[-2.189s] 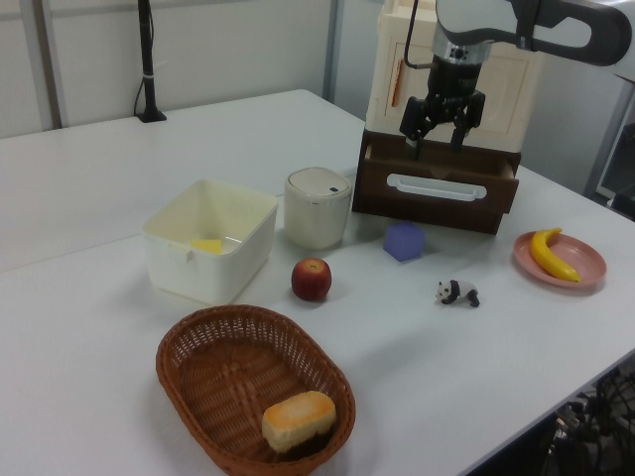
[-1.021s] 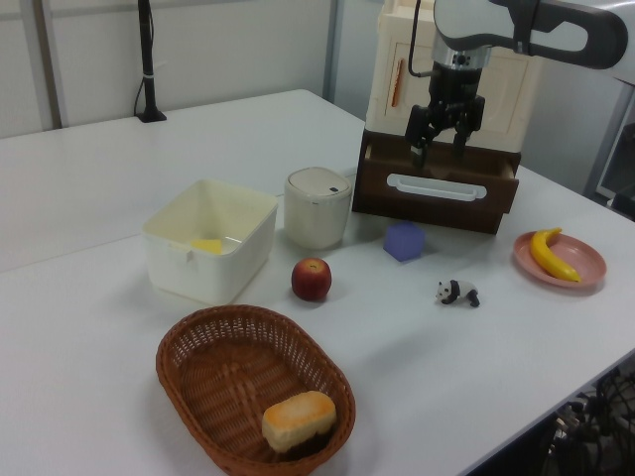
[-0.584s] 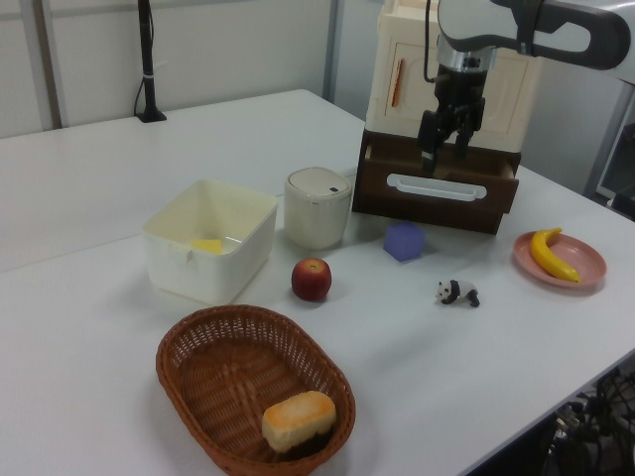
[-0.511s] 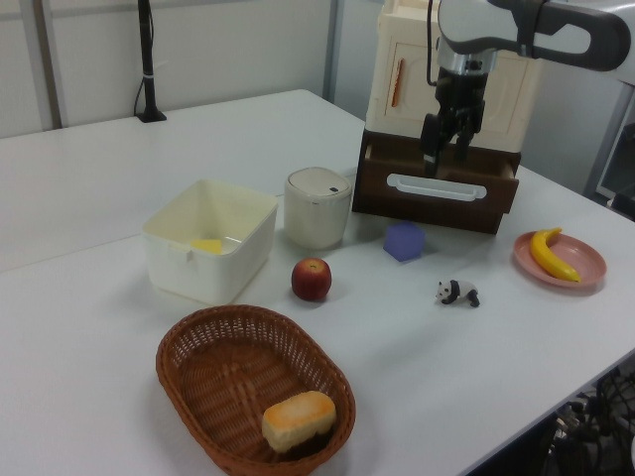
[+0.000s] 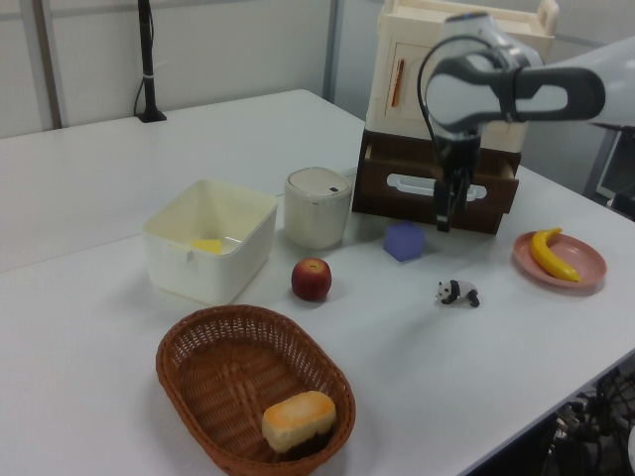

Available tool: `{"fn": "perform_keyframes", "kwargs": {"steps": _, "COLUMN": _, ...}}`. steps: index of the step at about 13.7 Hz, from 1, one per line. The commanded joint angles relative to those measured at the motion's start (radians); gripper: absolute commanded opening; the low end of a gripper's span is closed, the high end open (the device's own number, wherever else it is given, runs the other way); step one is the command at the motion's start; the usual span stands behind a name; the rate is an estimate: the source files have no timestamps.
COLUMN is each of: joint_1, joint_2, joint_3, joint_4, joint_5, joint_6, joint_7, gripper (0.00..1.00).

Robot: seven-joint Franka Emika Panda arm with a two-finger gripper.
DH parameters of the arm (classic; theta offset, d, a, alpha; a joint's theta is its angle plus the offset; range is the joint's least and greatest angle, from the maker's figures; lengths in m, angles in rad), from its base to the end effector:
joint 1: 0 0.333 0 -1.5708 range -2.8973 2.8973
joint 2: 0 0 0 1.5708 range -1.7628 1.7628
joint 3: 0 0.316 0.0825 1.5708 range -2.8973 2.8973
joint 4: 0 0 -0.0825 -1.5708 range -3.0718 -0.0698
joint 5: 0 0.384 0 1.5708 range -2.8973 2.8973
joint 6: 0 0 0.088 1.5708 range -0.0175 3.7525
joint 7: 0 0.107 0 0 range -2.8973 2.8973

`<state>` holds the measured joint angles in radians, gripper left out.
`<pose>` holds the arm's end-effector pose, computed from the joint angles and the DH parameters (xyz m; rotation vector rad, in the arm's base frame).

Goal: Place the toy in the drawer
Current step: 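Move the open gripper over the panda toy and lower it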

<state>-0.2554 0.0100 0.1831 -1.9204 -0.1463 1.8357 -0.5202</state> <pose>0.5496 -0.0518 0.4763 2.9396 0.7397 -0.1980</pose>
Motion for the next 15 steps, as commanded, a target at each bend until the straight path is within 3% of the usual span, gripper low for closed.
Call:
{"fn": "perform_keyframes", "kwargs": {"steps": 1, "joint_1": -0.053, "joint_2": 0.028, "joint_3": 0.012, "joint_4": -0.087, "joint_5": -0.022, "joint_6": 0.141, "joint_7": -0.078, "gripper": 1.00}}
{"fn": "perform_keyframes", "kwargs": {"steps": 4, "joint_1": -0.088, "joint_2": 0.076, "joint_3": 0.012, "joint_4": -0.106, "joint_5": -0.091, "joint_6": 0.169, "joint_7": -0.251, "gripper": 1.00}}
{"fn": "perform_keyframes", "kwargs": {"steps": 9, "joint_1": -0.076, "joint_2": 0.153, "joint_3": 0.024, "joint_4": -0.111, "joint_5": -0.220, "joint_6": 0.163, "joint_7": -0.268, "gripper": 1.00}}
{"fn": "perform_keyframes", "kwargs": {"steps": 15, "joint_1": -0.050, "joint_2": 0.200, "joint_3": 0.024, "joint_4": -0.112, "joint_5": -0.228, "joint_6": 0.163, "joint_7": -0.259, "gripper": 1.00}}
